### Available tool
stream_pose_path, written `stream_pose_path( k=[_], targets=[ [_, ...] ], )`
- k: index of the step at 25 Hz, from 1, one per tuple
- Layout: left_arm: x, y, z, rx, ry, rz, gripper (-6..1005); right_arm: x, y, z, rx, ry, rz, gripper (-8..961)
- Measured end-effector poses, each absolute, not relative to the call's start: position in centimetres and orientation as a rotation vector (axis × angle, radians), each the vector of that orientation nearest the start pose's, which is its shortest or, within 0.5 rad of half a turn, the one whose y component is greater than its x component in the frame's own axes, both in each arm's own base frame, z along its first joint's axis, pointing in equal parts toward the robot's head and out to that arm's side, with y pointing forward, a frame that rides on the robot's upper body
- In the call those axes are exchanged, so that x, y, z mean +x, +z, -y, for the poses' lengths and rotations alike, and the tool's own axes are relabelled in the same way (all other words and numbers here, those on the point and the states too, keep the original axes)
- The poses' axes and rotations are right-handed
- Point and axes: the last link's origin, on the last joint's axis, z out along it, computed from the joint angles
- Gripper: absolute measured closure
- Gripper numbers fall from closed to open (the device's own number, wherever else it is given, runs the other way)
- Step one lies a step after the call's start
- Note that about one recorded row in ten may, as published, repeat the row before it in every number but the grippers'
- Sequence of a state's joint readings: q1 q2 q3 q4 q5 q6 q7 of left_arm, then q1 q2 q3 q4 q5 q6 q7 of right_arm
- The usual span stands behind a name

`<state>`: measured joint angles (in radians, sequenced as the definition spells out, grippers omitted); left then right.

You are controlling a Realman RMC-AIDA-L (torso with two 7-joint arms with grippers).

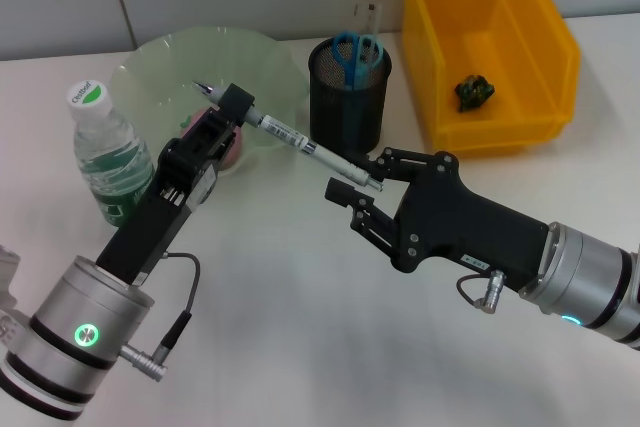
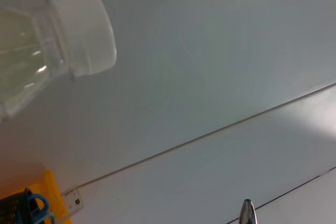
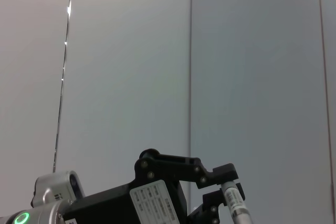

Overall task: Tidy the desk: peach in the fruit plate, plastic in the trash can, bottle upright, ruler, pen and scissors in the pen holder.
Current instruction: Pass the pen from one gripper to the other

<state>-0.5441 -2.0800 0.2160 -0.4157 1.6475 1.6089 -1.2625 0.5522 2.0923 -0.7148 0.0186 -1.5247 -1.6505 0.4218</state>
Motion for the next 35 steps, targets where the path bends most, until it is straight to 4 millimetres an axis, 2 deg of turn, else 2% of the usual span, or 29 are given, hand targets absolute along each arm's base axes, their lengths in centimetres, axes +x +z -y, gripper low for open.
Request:
stream_pose_path(
  k=[24,35],
  targets=[
    [-21.61,-7.98,-27.09,-1.730,-1.894,1.583,858,23.77,-6.44,-27.70,-2.340,1.205,-0.134,667],
    [-21.58,-7.96,-27.18,-1.734,-1.893,1.579,858,23.77,-6.48,-27.66,-2.340,1.206,-0.137,761]
  ],
)
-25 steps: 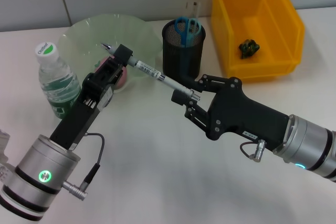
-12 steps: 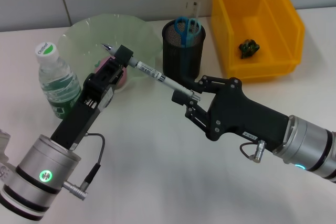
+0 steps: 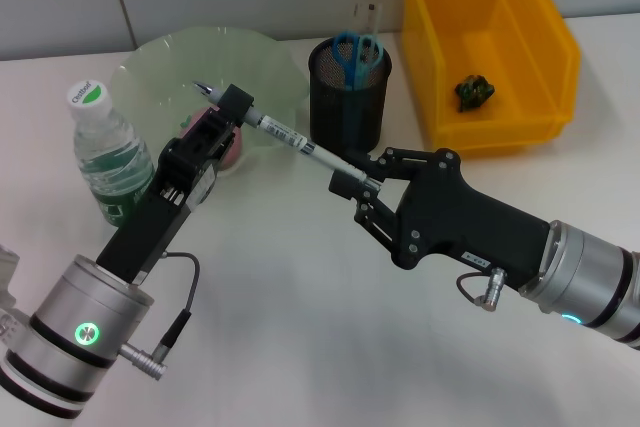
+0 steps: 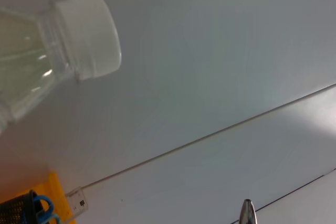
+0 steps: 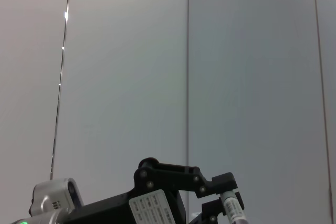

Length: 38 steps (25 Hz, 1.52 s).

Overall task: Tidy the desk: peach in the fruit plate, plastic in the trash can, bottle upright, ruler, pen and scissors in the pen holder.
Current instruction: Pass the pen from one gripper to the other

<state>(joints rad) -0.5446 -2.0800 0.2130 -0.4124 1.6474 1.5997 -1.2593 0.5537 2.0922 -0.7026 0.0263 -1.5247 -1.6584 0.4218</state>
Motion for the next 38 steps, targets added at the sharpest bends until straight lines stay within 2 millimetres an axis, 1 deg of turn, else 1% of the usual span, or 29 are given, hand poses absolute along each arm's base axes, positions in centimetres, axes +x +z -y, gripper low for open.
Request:
stream_pose_path(
  k=[9,12,17,23,24,28,37,38],
  targets=[
    [-21.53,-7.95,-27.24,-1.737,-1.893,1.576,858,23.78,-6.50,-27.63,-2.339,1.207,-0.141,757],
    [-21.52,-7.94,-27.26,-1.738,-1.893,1.575,857,23.76,-6.50,-27.65,-2.339,1.207,-0.141,822],
    [-21.52,-7.93,-27.29,-1.742,-1.891,1.572,857,23.75,-6.47,-27.65,-2.338,1.209,-0.139,822],
    [-21.08,-7.85,-27.63,-1.786,-1.891,1.536,857,23.63,-6.42,-27.59,-2.337,1.221,-0.133,823],
    [-20.82,-7.82,-27.59,-1.818,-1.897,1.513,857,23.60,-6.39,-27.54,-2.336,1.226,-0.132,823],
    [-20.74,-7.70,-27.51,-1.818,-1.907,1.486,857,23.58,-6.27,-27.40,-2.330,1.239,-0.129,823],
    [-20.77,-7.73,-27.46,-1.819,-1.902,1.476,375,23.67,-6.09,-27.33,-2.319,1.244,-0.129,822],
    [-20.77,-7.73,-27.46,-1.819,-1.902,1.476,346,23.67,-6.08,-27.30,-2.318,1.246,-0.129,822]
  ],
)
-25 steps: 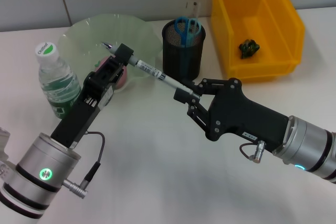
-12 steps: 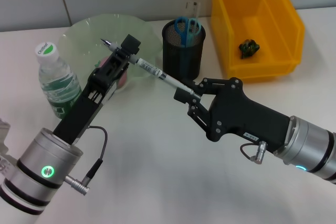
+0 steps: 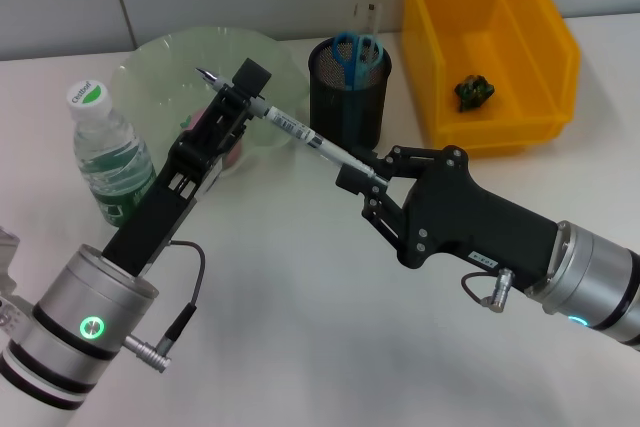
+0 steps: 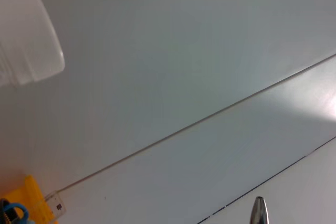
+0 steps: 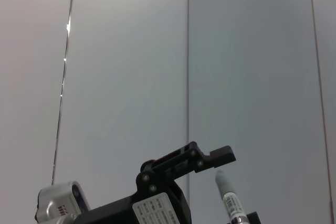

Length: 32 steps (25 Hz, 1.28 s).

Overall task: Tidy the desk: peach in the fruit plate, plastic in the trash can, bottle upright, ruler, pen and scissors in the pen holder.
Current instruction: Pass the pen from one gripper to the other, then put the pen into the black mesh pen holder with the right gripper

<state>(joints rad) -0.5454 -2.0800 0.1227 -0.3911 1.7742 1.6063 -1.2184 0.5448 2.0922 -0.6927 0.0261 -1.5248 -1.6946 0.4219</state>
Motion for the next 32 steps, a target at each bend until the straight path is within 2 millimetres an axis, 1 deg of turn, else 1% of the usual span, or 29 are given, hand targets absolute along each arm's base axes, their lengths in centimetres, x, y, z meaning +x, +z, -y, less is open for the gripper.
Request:
stream_pose_path(
  k=[4,17,22,23,26,28,31,32],
  targets=[
    [-20.8,-7.7,-27.4,-1.822,-1.902,1.476,231,23.7,-6.1,-27.3,-2.317,1.247,-0.131,822],
    [-20.6,-7.7,-27.2,-1.850,-1.905,1.446,236,24.0,-5.8,-27.0,-2.289,1.259,-0.143,823],
    [-20.6,-7.6,-26.7,-1.902,-1.896,1.373,238,24.7,-4.5,-26.5,-2.207,1.289,-0.157,822],
    [-20.6,-7.6,-26.6,-1.913,-1.891,1.358,238,24.7,-4.5,-26.5,-2.207,1.289,-0.157,822],
    [-20.6,-7.6,-26.6,-1.922,-1.885,1.346,239,25.4,-3.4,-26.1,-2.120,1.312,-0.181,822],
    [-20.5,-7.6,-26.7,-1.990,-1.856,1.274,240,25.8,-2.9,-26.0,-2.080,1.320,-0.193,823],
    [-20.4,-7.5,-26.9,-2.039,-1.839,1.234,241,26.1,-2.4,-25.9,-2.058,1.327,-0.208,823],
    [-20.4,-7.5,-27.0,-2.074,-1.825,1.206,241,26.4,-1.9,-26.0,-2.050,1.341,-0.245,823]
  ],
)
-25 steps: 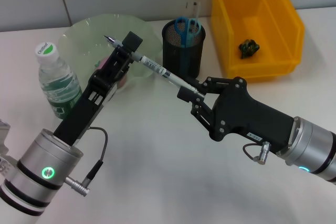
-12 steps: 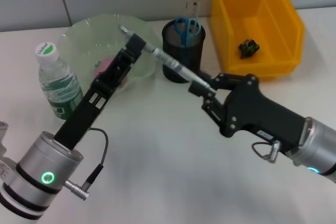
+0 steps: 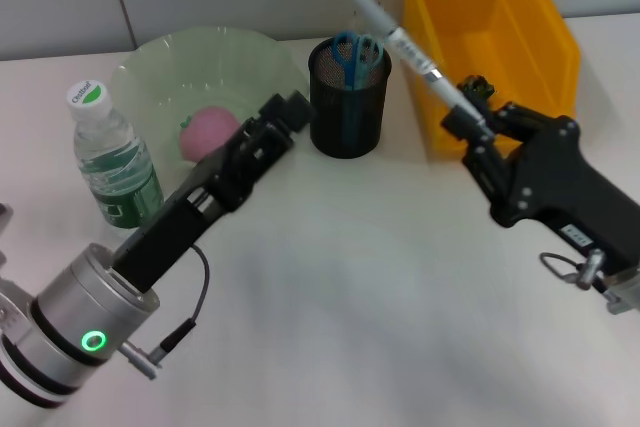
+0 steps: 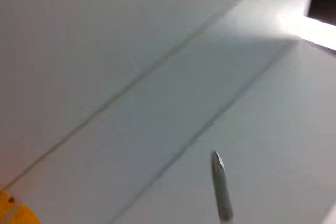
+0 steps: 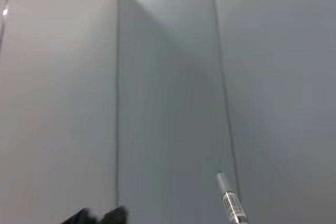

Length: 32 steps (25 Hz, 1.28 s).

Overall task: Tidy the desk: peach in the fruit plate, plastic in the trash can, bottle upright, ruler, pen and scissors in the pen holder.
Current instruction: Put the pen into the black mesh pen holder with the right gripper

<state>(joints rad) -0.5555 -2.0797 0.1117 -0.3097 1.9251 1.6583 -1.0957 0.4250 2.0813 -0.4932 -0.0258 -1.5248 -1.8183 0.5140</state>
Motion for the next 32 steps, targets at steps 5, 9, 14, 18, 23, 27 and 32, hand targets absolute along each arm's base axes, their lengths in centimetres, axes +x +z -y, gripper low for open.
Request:
stream_pose_path(
  k=[5,9,14,18,23,27,32],
  targets=[
    [-21.1,-6.5,-27.6,-2.341,-1.666,0.917,243,27.1,-0.9,-26.1,-2.051,1.367,-0.316,823],
    [-22.4,-5.2,-27.6,-2.469,-1.547,0.747,245,27.9,0.1,-26.0,-2.049,1.381,-0.374,823],
    [-23.4,-4.8,-27.5,-2.648,-1.375,0.580,245,28.7,1.8,-26.1,-2.068,1.393,-0.456,822],
    [-24.0,-4.8,-27.7,-2.810,-1.196,0.455,245,29.1,3.6,-26.7,-2.111,1.389,-0.520,822],
    [-24.3,-4.7,-27.9,-2.842,-1.119,0.341,245,29.0,5.3,-27.7,-2.184,1.337,-0.546,822],
    [-24.4,-4.7,-27.9,-2.820,-1.115,0.290,244,28.2,6.5,-29.2,-2.266,1.261,-0.559,823],
    [-24.4,-4.8,-27.7,-2.819,-1.113,0.265,244,26.1,8.6,-31.4,-2.405,1.120,-0.570,823]
  ],
)
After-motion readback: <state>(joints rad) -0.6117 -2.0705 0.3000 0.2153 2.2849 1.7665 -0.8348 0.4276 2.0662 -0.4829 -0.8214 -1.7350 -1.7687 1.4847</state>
